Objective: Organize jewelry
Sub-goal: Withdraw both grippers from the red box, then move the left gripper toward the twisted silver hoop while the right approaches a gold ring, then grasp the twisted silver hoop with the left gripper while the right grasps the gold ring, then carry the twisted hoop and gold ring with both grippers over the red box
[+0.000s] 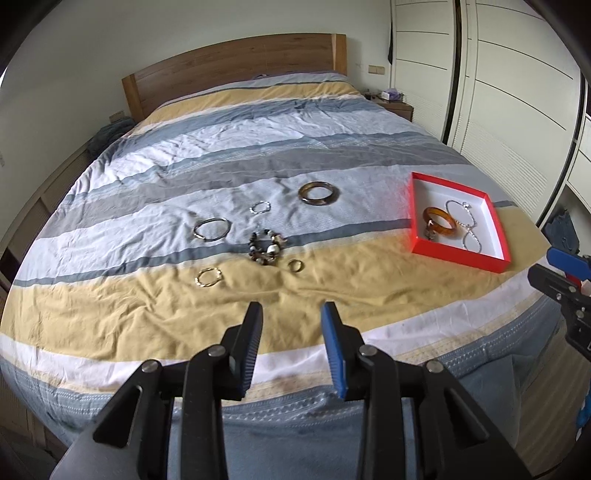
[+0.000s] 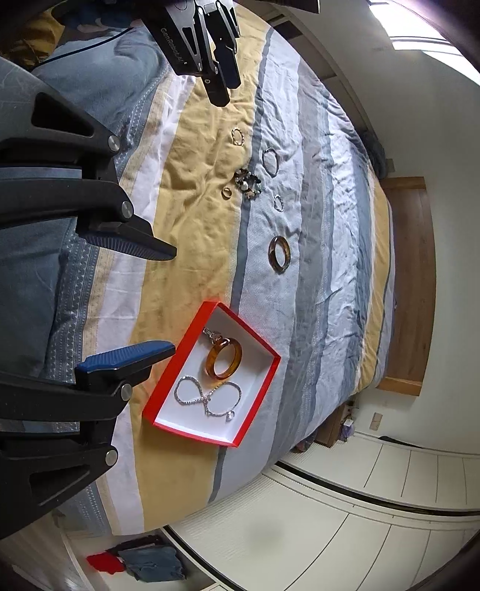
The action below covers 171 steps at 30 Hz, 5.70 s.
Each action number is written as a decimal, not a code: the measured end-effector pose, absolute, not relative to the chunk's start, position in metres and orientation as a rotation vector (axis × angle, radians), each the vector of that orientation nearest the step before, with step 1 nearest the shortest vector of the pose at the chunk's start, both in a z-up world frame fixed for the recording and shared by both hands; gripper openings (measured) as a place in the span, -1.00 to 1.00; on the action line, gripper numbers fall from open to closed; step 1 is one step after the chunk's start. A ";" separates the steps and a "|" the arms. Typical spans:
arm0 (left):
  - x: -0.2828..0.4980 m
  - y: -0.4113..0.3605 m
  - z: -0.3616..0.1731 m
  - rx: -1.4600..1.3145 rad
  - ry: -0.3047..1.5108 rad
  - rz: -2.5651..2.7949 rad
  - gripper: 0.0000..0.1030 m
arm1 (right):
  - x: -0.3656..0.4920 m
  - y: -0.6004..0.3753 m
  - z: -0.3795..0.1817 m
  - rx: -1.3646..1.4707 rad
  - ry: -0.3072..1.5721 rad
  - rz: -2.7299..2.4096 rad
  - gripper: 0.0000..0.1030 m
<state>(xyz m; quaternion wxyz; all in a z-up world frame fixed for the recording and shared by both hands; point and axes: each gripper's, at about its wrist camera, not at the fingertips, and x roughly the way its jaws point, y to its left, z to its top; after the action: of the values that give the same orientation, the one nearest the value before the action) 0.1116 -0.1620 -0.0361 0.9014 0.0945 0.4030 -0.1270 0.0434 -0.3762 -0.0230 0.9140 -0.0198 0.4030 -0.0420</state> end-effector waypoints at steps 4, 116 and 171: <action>0.103 -0.145 -0.028 0.186 0.818 -0.248 -0.39 | 0.031 -0.359 -0.013 -0.065 0.802 -0.090 -0.07; 0.308 -0.043 -0.182 -0.053 1.047 -0.116 -0.40 | 0.279 -0.257 -0.192 0.120 1.071 0.290 -0.49; 0.266 -0.368 -0.096 0.172 0.934 -0.587 -0.91 | 0.167 -0.555 -0.128 0.173 0.915 -0.181 -0.61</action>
<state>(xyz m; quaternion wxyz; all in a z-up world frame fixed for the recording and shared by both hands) 0.2661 -0.3676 -0.0963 0.8481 0.0817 0.4432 -0.2786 0.1671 -0.5552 -0.1279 0.8895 0.0835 0.4406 -0.0871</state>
